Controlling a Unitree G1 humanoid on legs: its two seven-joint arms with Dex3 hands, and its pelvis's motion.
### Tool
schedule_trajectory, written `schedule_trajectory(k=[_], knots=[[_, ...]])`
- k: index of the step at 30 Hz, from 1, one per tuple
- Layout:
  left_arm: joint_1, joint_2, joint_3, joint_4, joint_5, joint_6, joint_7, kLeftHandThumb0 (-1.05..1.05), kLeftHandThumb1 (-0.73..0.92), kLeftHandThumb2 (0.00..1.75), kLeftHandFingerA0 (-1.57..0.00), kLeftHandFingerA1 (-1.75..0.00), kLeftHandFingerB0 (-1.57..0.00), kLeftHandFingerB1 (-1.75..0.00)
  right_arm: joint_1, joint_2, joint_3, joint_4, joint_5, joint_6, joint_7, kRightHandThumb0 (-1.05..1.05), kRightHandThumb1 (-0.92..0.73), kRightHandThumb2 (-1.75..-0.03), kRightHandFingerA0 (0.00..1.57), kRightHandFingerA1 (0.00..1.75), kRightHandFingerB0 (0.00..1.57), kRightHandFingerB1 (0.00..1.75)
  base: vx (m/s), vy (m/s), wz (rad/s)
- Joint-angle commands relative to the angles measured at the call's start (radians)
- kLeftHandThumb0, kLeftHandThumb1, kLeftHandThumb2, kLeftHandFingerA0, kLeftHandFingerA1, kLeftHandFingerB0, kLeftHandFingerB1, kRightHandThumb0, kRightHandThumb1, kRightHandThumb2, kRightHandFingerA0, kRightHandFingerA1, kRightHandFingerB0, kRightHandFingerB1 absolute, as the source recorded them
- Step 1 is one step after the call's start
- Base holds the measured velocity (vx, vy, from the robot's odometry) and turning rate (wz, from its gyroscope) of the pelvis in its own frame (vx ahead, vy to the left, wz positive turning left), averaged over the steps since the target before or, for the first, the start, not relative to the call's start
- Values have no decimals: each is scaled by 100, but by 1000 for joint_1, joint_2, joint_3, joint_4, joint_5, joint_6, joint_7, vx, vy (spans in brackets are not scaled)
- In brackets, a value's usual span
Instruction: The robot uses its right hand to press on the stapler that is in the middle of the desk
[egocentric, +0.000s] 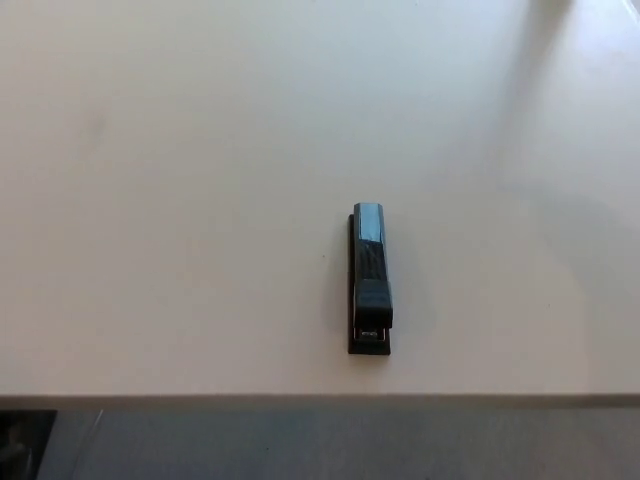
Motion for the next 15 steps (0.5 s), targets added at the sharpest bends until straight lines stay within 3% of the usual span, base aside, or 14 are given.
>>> schedule_trajectory(k=[1, 4, 8, 10, 13, 15], knots=[[-32, 47, 6, 2, 12, 34, 37, -36, 63, 118, -5, -51, -4, -51, 100, -61, -144, 126, 125, -15, 72, 0, -78, -79, 99, 137, 68, 126, 0, 0, 0], [-32, 48, 7, 1, 12, 32, 35, -36, 62, 117, -5, -51, -4, -51, 124, -60, -157, 197, 109, -48, 76, -1, -79, -74, 105, 128, 75, 113, 0, 0, 0], [-38, 44, 10, 2, 11, 33, 34, -35, 64, 118, -5, -51, -5, -51, 155, -52, -146, 375, 78, -131, 88, -10, -79, -77, 101, 139, 65, 127, 0, 0, 0], [-38, 44, 11, -2, 11, 34, 33, -35, 64, 118, -6, -52, -5, -52, 158, -53, -131, 438, 64, -149, 87, -19, -76, -75, 104, 137, 66, 131, 0, 0, 0], [-41, 44, 8, -4, 17, 38, 38, -36, 63, 118, -6, -52, -5, -51, 161, -60, -74, 615, 2, -171, 41, -23, -73, -79, 109, 129, 76, 122, 0, 0, 0], [-45, 44, 5, -2, 21, 38, 40, -35, 64, 118, -6, -51, -5, -51, 162, -56, -18, 709, -54, -154, -17, -23, -73, -75, 107, 133, 77, 120, 0, 0, 0]])
